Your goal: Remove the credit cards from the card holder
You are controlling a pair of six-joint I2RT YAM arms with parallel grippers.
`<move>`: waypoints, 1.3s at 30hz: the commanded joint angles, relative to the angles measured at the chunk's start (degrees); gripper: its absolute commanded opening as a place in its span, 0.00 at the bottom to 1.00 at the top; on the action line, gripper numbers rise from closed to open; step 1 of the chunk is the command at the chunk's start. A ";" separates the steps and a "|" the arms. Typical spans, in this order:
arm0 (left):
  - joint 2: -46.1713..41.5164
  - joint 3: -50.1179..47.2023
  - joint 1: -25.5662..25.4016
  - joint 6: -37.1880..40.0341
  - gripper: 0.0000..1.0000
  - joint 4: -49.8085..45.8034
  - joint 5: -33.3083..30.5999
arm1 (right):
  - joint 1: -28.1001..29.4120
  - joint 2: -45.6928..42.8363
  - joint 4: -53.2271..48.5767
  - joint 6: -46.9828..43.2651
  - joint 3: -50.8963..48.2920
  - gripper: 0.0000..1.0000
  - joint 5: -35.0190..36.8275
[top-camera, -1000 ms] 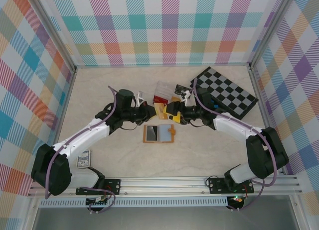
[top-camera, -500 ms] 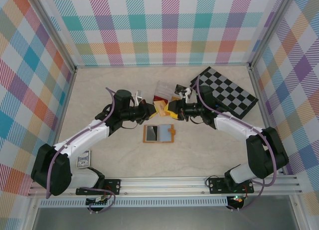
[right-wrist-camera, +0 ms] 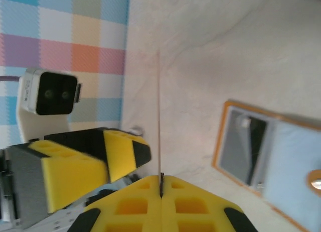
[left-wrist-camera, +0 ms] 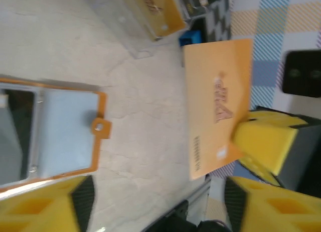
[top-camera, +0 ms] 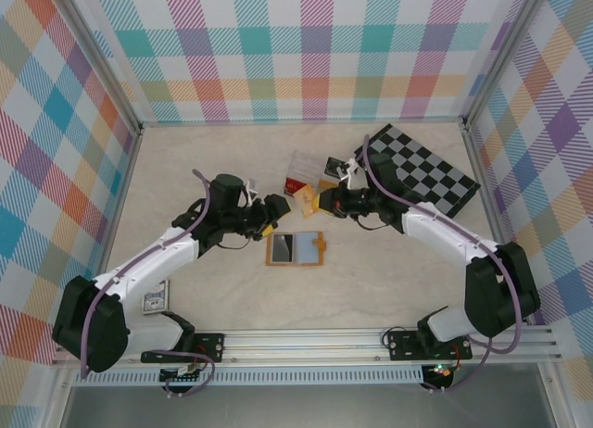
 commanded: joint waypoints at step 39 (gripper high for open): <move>11.36 4.78 4.17 11.97 1.00 -19.68 -11.75 | -4.88 28.17 -37.02 -90.03 35.46 0.00 23.98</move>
